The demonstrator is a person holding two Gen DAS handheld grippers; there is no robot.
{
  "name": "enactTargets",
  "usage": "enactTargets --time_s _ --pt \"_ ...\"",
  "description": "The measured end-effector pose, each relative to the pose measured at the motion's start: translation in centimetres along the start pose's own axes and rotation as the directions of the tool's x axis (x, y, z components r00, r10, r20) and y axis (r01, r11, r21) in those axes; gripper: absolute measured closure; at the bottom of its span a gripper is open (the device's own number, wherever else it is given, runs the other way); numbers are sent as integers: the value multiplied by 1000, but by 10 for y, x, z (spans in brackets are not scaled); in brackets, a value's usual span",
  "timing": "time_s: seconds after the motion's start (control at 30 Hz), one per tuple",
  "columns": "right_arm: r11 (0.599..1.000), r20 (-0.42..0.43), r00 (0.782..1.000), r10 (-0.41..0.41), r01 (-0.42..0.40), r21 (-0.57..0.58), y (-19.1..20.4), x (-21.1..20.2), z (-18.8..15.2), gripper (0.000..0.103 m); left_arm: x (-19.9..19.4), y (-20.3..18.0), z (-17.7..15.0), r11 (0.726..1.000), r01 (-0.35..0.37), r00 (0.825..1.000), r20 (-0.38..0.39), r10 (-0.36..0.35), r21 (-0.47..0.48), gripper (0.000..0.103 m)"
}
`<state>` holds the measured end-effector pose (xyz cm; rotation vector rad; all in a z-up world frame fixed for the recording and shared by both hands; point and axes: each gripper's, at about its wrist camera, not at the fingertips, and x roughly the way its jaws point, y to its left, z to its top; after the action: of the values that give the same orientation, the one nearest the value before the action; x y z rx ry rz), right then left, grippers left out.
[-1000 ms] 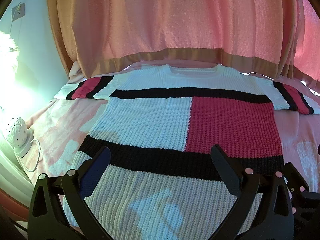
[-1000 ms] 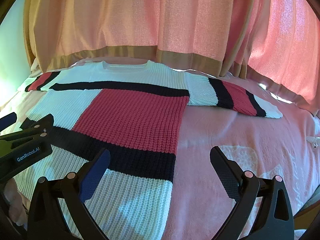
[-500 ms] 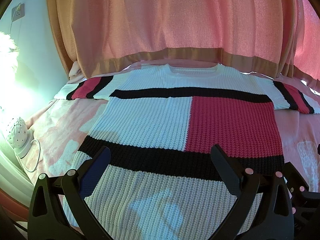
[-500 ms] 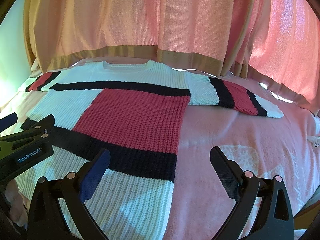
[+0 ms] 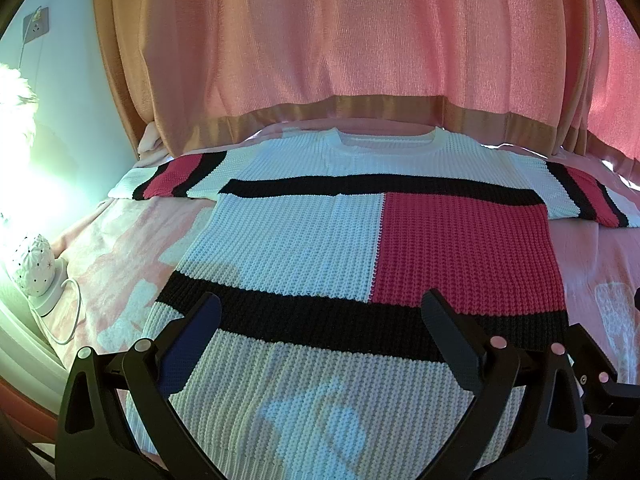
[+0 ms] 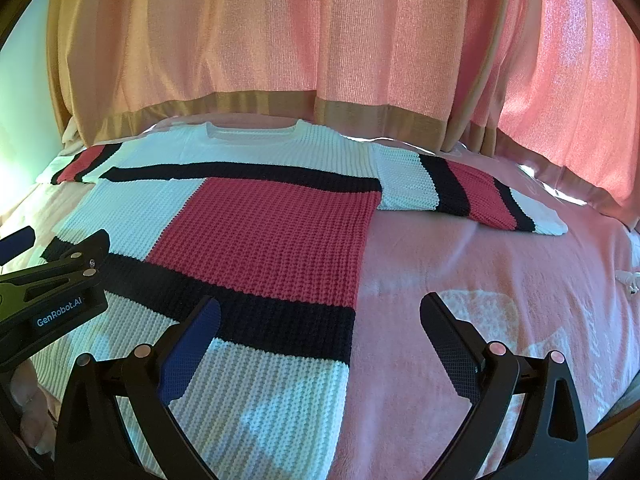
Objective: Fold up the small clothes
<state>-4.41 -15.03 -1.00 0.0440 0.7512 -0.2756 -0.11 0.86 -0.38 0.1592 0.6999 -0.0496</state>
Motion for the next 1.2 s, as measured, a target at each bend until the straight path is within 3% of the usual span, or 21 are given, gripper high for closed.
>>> enactTargets --time_s 0.53,0.67,0.73,0.8,0.87,0.97,1.13,1.2 --pt "1000 4 1000 3 -3 -2 1 0 2 5 0 0 1 1000 5 1000 0 -5 -4 5" --pt "1000 37 999 29 -29 10 -9 -6 6 5 0 4 8 998 50 999 -19 -51 -44 5" --pt "994 54 995 86 -89 66 -30 -10 14 5 0 11 15 992 89 995 -29 -92 -94 5" --pt "967 107 980 170 -187 173 -68 -18 25 5 -2 17 26 979 129 991 -26 -135 -160 5" --pt "937 137 970 201 -231 263 -108 -21 37 5 -7 20 38 966 164 986 -9 -169 -202 5" --pt "850 178 948 264 -316 422 -188 -14 53 5 -16 18 66 961 179 984 48 -172 -213 5" --pt "690 194 954 230 -301 659 -319 38 51 5 -7 -5 108 968 170 981 122 -149 -183 5" --pt "650 164 963 214 -266 712 -353 68 43 8 4 -14 109 972 160 983 123 -140 -174 5"
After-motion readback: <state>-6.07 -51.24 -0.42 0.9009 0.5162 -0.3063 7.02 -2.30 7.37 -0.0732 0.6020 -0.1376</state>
